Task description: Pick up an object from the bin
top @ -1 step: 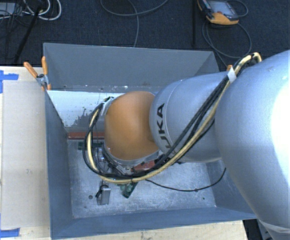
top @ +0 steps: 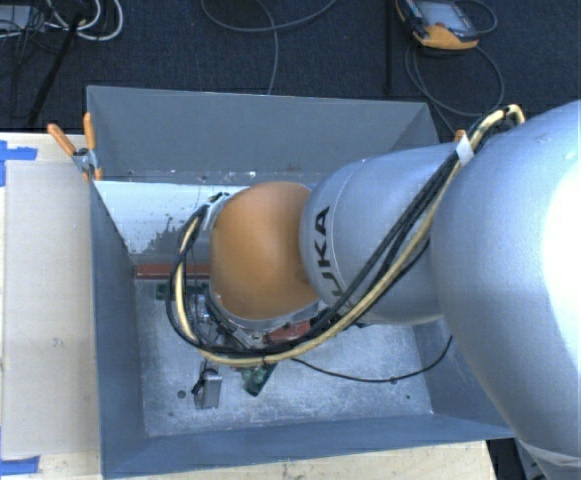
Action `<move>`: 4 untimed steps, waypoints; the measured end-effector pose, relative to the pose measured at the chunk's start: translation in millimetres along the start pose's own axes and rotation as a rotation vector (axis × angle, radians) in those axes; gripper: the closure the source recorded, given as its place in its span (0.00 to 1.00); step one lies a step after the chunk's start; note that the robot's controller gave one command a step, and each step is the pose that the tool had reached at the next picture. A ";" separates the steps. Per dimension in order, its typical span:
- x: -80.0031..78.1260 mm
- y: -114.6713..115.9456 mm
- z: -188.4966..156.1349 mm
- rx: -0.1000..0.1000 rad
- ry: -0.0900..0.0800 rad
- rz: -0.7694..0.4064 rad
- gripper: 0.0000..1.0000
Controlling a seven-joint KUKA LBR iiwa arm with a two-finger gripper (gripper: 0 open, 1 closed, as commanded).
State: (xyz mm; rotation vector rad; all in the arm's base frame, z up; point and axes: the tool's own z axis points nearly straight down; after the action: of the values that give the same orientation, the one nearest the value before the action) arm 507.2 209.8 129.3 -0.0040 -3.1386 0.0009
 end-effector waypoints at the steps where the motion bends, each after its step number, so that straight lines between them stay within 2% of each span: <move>1: -9.1 -49.6 34.0 0.000 -0.001 -0.140 0.00; 2: -18.4 -77.7 9.1 0.000 -0.001 -0.242 0.00; 3: -43.8 -142.6 29.2 0.000 -0.005 -0.370 0.00; 4: -26.5 -122.7 47.8 0.000 -0.002 -0.518 0.00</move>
Offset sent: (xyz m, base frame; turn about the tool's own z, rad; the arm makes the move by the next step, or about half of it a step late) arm 0.0209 -0.0825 -0.0019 -0.2492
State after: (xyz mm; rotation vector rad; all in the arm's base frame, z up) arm 533.3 87.0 81.5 0.8005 -3.0364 -0.0005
